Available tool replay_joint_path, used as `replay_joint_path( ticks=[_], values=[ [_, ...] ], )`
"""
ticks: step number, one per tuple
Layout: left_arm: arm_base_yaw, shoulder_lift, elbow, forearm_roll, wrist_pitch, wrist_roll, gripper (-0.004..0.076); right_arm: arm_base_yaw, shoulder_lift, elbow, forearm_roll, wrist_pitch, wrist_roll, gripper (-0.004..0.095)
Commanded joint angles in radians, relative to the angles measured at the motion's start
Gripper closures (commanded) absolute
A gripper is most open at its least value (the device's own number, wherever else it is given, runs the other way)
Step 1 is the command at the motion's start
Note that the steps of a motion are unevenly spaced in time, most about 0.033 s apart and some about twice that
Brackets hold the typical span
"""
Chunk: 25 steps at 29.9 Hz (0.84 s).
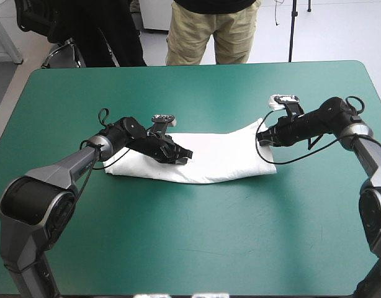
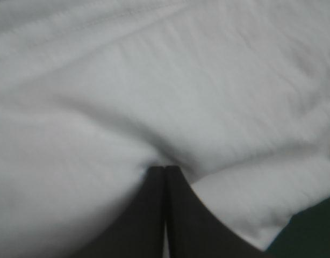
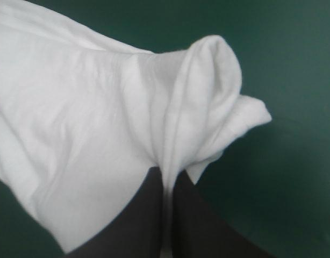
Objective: Fold the cloth
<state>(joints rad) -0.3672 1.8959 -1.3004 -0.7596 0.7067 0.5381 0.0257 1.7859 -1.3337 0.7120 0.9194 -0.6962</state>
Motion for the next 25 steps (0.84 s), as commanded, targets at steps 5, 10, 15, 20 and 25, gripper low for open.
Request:
replay_joint_path(
  ticks=[5, 10, 15, 20, 25],
  values=[
    [-0.001, -0.278, -0.102, 0.362, -0.021, -0.165, 0.0741, 0.159, -0.077, -0.199, -0.031, 0.081, 0.096, 0.0920],
    [-0.001, -0.462, -0.211, 0.737, 0.148, -0.322, 0.0741, 0.349, -0.044, -0.373, -0.155, 0.079, 0.226, 0.0920],
    [-0.001, -0.609, -0.310, 0.909, 0.375, -0.390, 0.0741, 0.510, 0.068, -0.587, -0.205, 0.085, 0.318, 0.0920],
    [-0.001, -0.678, -0.360, 0.935, 0.534, -0.418, 0.0741, 0.610, 0.262, -0.865, -0.250, 0.167, 0.407, 0.0920],
    [-0.001, -0.717, -0.362, 0.940, 0.584, -0.418, 0.0741, 0.666, 0.464, -1.162, -0.251, 0.233, 0.460, 0.0920]
  ],
)
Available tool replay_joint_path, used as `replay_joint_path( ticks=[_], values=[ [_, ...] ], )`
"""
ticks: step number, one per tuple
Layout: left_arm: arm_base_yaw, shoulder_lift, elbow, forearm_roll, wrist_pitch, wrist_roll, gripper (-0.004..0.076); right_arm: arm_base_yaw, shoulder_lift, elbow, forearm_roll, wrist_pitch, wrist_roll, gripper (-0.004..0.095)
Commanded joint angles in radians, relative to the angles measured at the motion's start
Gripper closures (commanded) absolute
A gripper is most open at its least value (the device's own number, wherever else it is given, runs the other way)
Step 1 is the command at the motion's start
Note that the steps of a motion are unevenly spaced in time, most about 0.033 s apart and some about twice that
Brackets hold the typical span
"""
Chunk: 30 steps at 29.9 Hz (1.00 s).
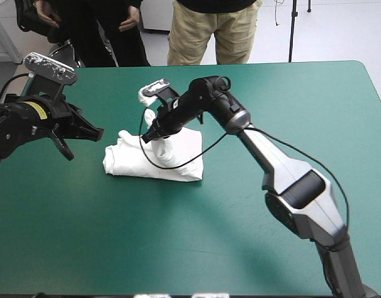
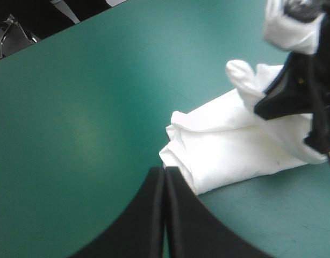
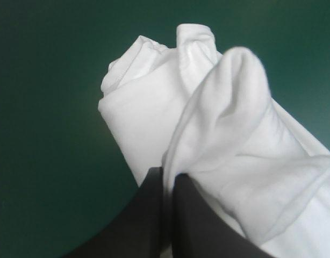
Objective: Fold the cloth
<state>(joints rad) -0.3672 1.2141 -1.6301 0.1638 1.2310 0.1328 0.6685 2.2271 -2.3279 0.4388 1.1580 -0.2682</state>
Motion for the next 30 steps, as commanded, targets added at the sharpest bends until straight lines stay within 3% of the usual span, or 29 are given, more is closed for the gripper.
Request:
replay_joint_path(
  ticks=[1, 5, 9, 11, 15, 18, 23, 25, 30],
  values=[
    [-0.001, -0.037, -0.032, 0.019, 0.060, -0.013, 0.0741, 0.034, 0.061, -0.228, 0.022, -0.004, 0.048, 0.0920],
    [-0.001, -0.037, -0.032, 0.019, 0.060, -0.015, 0.0741, 0.066, 0.188, -0.408, 0.042, 0.037, 0.087, 0.0919],
    [-0.001, -0.037, -0.032, 0.020, 0.060, -0.015, 0.0741, 0.094, 0.232, -0.459, 0.073, 0.042, 0.050, 0.0888],
    [-0.001, -0.037, -0.032, 0.020, 0.060, -0.015, 0.0741, 0.101, 0.232, -0.459, 0.127, 0.007, -0.001, 0.0784],
    [-0.001, -0.037, -0.032, 0.023, 0.060, -0.038, 0.0741, 0.099, 0.232, -0.459, 0.321, -0.055, -0.144, 0.0470],
    [-0.001, -0.037, -0.030, 0.023, 0.060, -0.038, 0.0741, 0.095, 0.228, -0.461, 0.313, -0.052, -0.139, 0.0346],
    [-0.001, -0.037, -0.030, 0.023, 0.060, -0.038, 0.0741, 0.069, 0.201, -0.473, 0.119, 0.094, -0.012, 0.0399],
    [-0.001, -0.037, -0.030, 0.024, 0.060, -0.038, 0.0741, 0.056, 0.182, -0.464, 0.058, 0.094, 0.040, 0.0435],
    [-0.001, -0.037, -0.022, 0.034, 0.060, -0.038, 0.0741, 0.014, 0.094, -0.364, 0.035, 0.096, 0.059, 0.0515]
  ],
)
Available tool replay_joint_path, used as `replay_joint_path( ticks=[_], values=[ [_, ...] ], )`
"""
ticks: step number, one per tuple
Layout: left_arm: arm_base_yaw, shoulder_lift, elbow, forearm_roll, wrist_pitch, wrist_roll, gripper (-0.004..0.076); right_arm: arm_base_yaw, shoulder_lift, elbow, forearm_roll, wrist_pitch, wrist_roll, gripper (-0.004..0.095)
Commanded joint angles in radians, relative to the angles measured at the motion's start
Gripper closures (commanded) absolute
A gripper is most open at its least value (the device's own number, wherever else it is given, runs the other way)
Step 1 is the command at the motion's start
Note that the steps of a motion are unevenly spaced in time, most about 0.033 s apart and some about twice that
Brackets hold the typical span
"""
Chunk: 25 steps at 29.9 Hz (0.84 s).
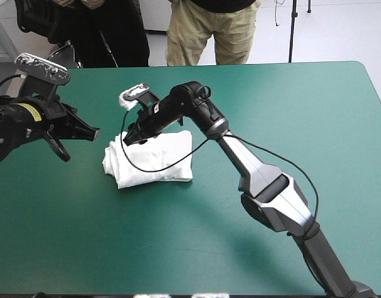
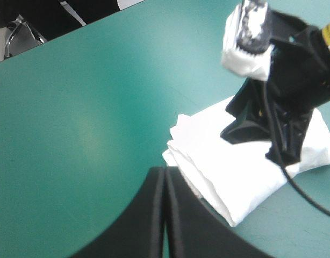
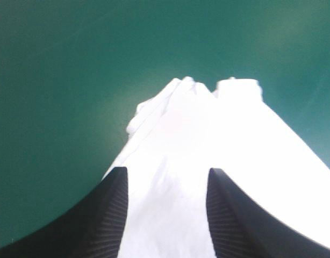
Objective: Fold the cloth
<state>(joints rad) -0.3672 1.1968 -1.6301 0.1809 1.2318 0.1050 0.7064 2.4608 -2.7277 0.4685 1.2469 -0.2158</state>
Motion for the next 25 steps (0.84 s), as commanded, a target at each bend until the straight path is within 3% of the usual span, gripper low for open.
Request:
replay_joint_path(
  ticks=[1, 7, 11, 14, 20, 25],
  values=[
    [-0.001, -0.020, -0.022, 0.017, 0.059, -0.010, 0.0741, -0.030, -0.170, 0.090, -0.015, 0.007, 0.000, 0.0521],
    [-0.001, -0.020, -0.022, 0.022, 0.059, -0.010, 0.0741, -0.083, -0.433, 0.568, -0.114, -0.042, -0.062, 0.0563],
    [-0.001, -0.020, -0.022, 0.010, 0.059, -0.010, 0.0741, -0.143, -0.599, 0.901, -0.003, -0.263, -0.132, 0.0559],
    [-0.001, -0.020, -0.022, 0.006, 0.059, -0.022, 0.0741, -0.186, -0.649, 1.062, 0.101, -0.393, -0.171, 0.0500],
    [-0.001, -0.020, -0.022, 0.006, 0.059, -0.025, 0.0741, -0.221, -0.591, 1.182, 0.179, -0.459, -0.213, 0.0226],
    [-0.001, -0.020, -0.022, 0.006, 0.059, -0.028, 0.0741, -0.221, -0.507, 1.180, 0.302, -0.515, -0.284, 0.0220]
  ],
)
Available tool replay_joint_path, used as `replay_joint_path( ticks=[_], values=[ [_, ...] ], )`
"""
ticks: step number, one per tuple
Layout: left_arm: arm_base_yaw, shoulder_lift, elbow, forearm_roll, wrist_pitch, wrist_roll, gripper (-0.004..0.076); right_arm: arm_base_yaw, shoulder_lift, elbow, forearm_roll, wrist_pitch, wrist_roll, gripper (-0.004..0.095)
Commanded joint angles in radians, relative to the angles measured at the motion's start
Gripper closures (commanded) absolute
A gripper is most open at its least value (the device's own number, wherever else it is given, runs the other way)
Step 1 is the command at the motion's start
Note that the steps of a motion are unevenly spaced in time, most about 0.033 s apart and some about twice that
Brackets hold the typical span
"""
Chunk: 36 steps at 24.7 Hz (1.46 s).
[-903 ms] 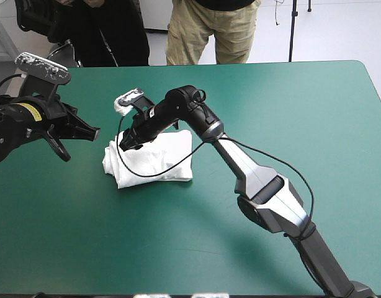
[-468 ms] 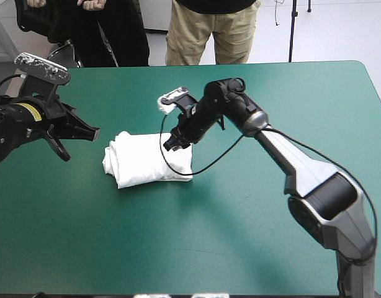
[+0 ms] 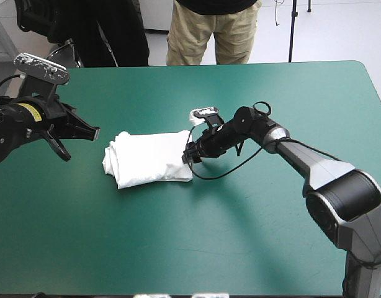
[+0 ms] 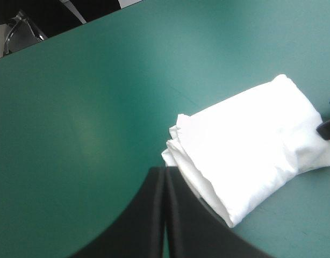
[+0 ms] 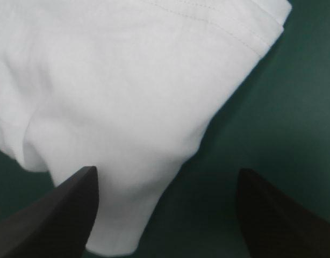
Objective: Fold the cloth
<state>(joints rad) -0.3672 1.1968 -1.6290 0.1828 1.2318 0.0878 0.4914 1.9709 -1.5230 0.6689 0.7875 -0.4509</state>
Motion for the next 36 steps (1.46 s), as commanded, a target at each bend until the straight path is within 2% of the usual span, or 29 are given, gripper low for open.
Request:
replay_joint_path(
  ticks=[1, 3, 6, 9, 10, 11, 14, 17, 19, 20, 21, 24, 26, 28, 32, 36],
  values=[
    [-0.001, -0.020, -0.023, 0.004, 0.059, -0.011, 0.0741, -0.006, -0.002, -0.024, 0.139, -0.064, -0.072, 0.0221],
    [-0.001, -0.020, -0.023, 0.004, 0.059, -0.011, 0.0741, -0.006, 0.023, -0.024, 0.200, -0.062, -0.116, 0.0242],
    [-0.001, -0.020, -0.023, 0.012, 0.059, -0.011, 0.0741, -0.006, 0.053, -0.024, 0.297, -0.037, -0.190, 0.0350],
    [-0.001, -0.020, -0.023, 0.016, 0.059, -0.011, 0.0741, -0.006, 0.059, -0.024, 0.288, -0.025, -0.202, 0.0627],
    [-0.001, -0.020, -0.023, 0.016, 0.059, -0.011, 0.0741, -0.008, 0.057, -0.024, 0.276, -0.014, -0.214, 0.0805],
    [-0.001, -0.020, -0.023, 0.016, 0.059, -0.011, 0.0741, -0.011, 0.051, -0.024, 0.274, -0.003, -0.227, 0.0926],
    [-0.001, -0.020, -0.023, 0.016, 0.059, -0.013, 0.0741, -0.036, 0.029, -0.024, 0.241, 0.029, -0.232, 0.0908],
    [-0.001, -0.020, -0.023, 0.014, 0.059, -0.015, 0.0741, -0.075, -0.018, -0.024, 0.135, 0.064, -0.185, 0.0908],
    [-0.001, -0.020, -0.023, 0.009, 0.059, -0.015, 0.0741, -0.114, -0.063, -0.024, 0.020, 0.092, -0.132, 0.0908],
    [-0.001, -0.020, -0.023, -0.003, 0.059, -0.015, 0.0741, -0.158, -0.105, -0.024, -0.102, 0.123, -0.076, 0.0908],
    [-0.001, -0.020, -0.023, -0.009, 0.059, -0.015, 0.0741, -0.188, -0.129, -0.024, -0.161, 0.140, -0.046, 0.0908],
    [-0.001, -0.020, -0.023, -0.037, 0.059, -0.005, 0.0741, -0.372, -0.214, -0.023, -0.407, 0.237, 0.075, 0.0908],
    [-0.001, -0.020, -0.023, -0.037, 0.059, -0.003, 0.0741, -0.481, -0.236, -0.021, -0.503, 0.308, 0.113, 0.0908],
    [-0.001, -0.020, -0.023, -0.030, 0.059, 0.008, 0.0741, -0.584, -0.257, -0.007, -0.570, 0.325, 0.142, 0.0908],
    [-0.001, -0.020, -0.023, -0.025, 0.059, 0.016, 0.0741, -0.713, -0.259, 0.027, -0.694, 0.312, 0.182, 0.0908],
    [-0.001, -0.020, -0.023, -0.013, 0.059, 0.020, 0.0741, -0.769, -0.259, 0.067, -0.696, 0.295, 0.206, 0.0905]
  ],
)
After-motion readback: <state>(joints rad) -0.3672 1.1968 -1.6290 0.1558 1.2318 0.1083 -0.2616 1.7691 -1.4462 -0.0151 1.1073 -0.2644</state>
